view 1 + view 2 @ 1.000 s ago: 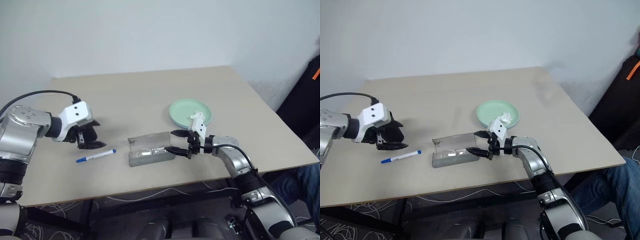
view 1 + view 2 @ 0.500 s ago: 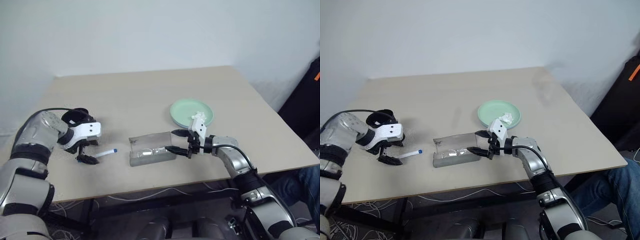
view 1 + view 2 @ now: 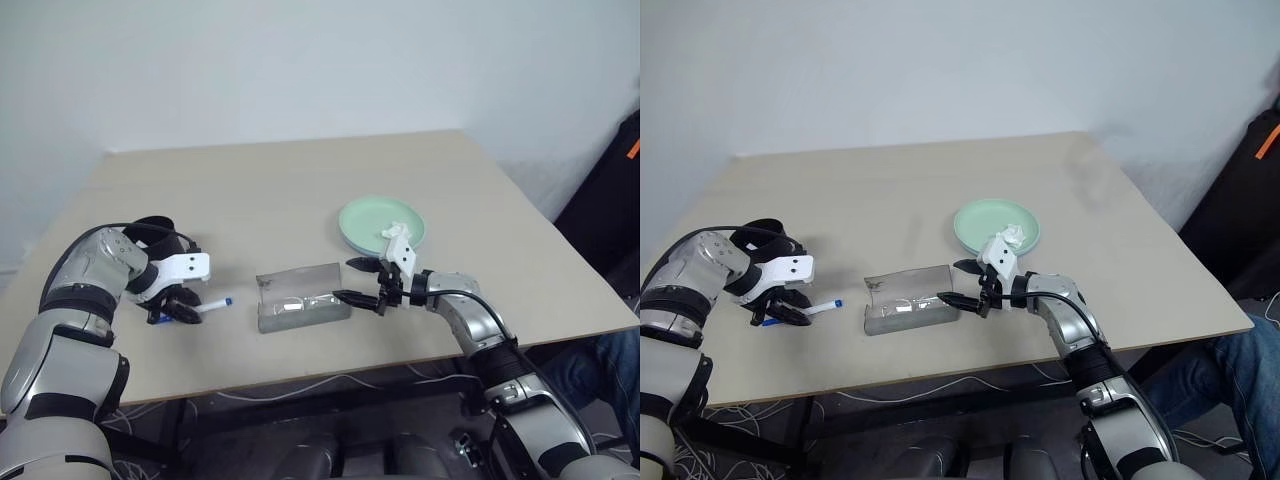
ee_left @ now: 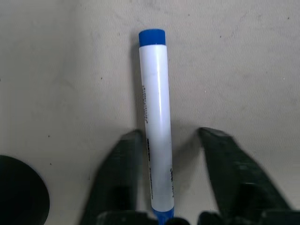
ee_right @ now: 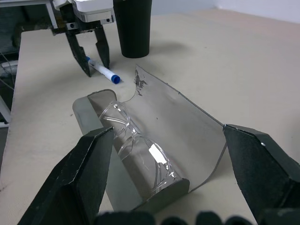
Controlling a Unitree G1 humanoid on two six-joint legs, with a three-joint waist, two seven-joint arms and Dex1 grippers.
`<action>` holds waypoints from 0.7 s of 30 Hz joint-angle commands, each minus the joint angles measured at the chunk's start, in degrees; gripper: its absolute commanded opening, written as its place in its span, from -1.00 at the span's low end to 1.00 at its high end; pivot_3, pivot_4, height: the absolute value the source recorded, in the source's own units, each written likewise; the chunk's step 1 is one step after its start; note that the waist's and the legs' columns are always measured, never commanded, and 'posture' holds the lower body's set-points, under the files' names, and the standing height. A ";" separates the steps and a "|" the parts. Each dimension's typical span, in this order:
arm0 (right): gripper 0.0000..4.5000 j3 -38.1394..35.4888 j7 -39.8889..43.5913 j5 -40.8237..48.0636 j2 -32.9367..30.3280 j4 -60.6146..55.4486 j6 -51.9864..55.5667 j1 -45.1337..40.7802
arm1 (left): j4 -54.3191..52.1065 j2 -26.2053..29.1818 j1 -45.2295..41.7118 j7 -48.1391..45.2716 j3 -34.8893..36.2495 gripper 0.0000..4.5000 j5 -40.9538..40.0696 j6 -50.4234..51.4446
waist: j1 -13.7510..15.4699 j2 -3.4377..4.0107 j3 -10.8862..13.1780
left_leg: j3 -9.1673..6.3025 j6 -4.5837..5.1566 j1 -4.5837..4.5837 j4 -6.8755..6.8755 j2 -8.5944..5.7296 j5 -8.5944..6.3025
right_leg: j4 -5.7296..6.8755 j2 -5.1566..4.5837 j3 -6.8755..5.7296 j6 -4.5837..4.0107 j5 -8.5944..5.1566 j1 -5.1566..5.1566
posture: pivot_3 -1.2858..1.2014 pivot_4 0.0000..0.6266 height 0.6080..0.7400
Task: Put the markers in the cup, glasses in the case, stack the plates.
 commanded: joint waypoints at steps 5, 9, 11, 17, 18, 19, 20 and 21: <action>0.79 -0.67 0.57 0.88 0.00 -2.29 -0.26 -1.02 | -1.76 0.49 0.63 -1.86 2.46 -0.97 -1.38 -0.23 | -0.02 0.00 0.00 | 0.00 0.00 0.00 0.01 0.00 0.00 | 0.00 0.02 0.00 0.00 0.00 0.00 | 0.03 -1.00 1.00; 0.79 -0.71 0.78 0.83 0.01 -2.12 -0.27 -1.22 | -5.52 1.28 1.55 -3.49 6.20 -0.97 -5.05 2.28 | -0.01 -0.01 -0.01 | -0.01 0.00 -0.02 0.02 0.00 0.00 | 0.00 0.03 0.00 0.00 0.01 -0.01 | 0.03 -1.00 1.00; 0.79 -0.72 0.86 0.82 -0.02 -2.15 -0.28 -1.21 | -8.26 2.06 2.58 -4.36 8.16 -0.97 -6.97 3.97 | -0.01 -0.03 -0.01 | -0.04 0.00 -0.02 0.04 0.00 0.00 | 0.00 0.04 -0.02 0.00 0.01 0.00 | 0.03 -1.00 1.00; 0.79 -0.74 1.13 0.84 -0.28 -2.25 -0.08 -1.08 | -20.99 5.51 7.74 -8.55 15.82 -0.97 -16.61 12.93 | -0.63 -0.05 -0.02 | -0.03 0.00 -0.01 0.05 0.01 0.00 | 0.01 0.05 0.00 -0.01 0.01 0.00 | 0.03 -1.00 1.00; 0.79 -0.71 1.18 0.82 -0.30 -2.18 -0.07 -1.11 | -23.61 6.06 8.65 -8.83 17.17 -0.97 -18.64 15.05 | -0.85 -0.05 -0.02 | -0.03 0.00 0.00 0.05 0.01 0.00 | 0.01 0.06 0.01 -0.01 0.01 0.00 | 0.03 -1.00 1.00; 0.79 -0.68 1.23 0.78 -0.29 -2.04 -0.09 -1.21 | -26.93 6.48 9.54 -8.95 18.98 -0.97 -20.95 17.89 | -0.95 -0.05 -0.02 | -0.05 0.00 0.00 0.05 0.01 0.00 | 0.02 0.06 0.00 -0.01 0.01 0.01 | 0.03 -1.00 1.00; 0.79 -0.67 1.28 0.77 -0.29 -1.92 -0.10 -1.30 | -29.43 6.70 10.25 -8.89 20.55 -0.97 -22.77 20.02 | -1.11 -0.05 -0.02 | -0.06 0.00 0.00 0.05 0.01 0.01 | 0.02 0.06 0.00 -0.01 0.01 0.02 | 0.03 -1.00 1.00; 0.79 -0.66 1.36 0.76 -0.30 -1.80 -0.10 -1.41 | -31.80 6.41 10.74 -8.08 22.59 -0.97 -24.92 22.09 | -1.28 -0.05 -0.02 | -0.06 -0.01 0.00 0.06 0.01 0.01 | 0.02 0.06 -0.01 -0.02 0.02 0.03 | 0.03 -1.00 1.00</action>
